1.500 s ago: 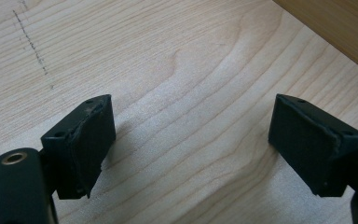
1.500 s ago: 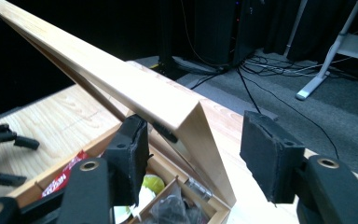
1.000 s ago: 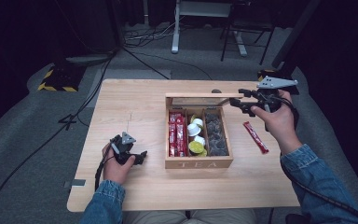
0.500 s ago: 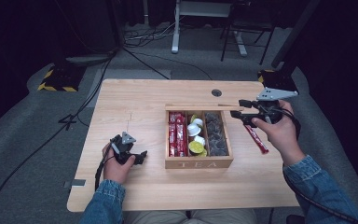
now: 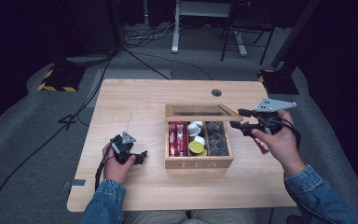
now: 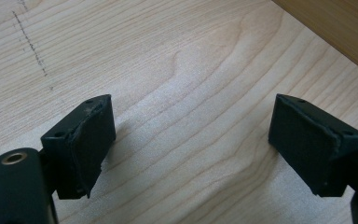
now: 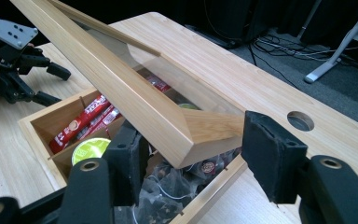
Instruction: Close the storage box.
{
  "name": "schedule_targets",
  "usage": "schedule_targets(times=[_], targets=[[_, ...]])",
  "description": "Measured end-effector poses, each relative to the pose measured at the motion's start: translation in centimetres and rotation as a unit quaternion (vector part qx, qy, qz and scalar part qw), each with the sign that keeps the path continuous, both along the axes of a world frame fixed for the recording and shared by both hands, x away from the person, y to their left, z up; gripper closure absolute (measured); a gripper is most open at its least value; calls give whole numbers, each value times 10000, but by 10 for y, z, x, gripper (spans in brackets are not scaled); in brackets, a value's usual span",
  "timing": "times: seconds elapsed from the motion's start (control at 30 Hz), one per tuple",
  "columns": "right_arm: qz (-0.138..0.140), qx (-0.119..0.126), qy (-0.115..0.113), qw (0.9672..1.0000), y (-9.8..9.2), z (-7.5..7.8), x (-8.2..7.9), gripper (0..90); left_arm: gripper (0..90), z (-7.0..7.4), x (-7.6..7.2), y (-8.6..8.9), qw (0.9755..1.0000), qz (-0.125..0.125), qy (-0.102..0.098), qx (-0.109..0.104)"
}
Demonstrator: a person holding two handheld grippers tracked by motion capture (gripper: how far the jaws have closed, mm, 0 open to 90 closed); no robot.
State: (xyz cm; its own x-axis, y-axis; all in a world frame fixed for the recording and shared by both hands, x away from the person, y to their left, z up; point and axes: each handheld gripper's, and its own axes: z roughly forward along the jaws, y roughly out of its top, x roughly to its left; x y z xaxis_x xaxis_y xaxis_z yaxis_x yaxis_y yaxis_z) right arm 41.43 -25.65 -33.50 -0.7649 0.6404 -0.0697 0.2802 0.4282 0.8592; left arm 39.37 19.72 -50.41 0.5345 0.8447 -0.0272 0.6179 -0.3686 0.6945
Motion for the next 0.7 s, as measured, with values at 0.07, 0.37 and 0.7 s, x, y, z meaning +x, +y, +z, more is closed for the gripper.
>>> schedule_targets(times=[0.07,0.37,0.7], targets=[[16,-16,6,10000,0,-2,-2,420,150,0,0,0,10000,2,10,8],[54,-122,75,9999,-1,-15,-12,419,150,0,1,-1,10000,-10,7,7],[93,-334,71,9994,0,-31,-22,405,150,0,2,-1,10000,-30,4,26]])
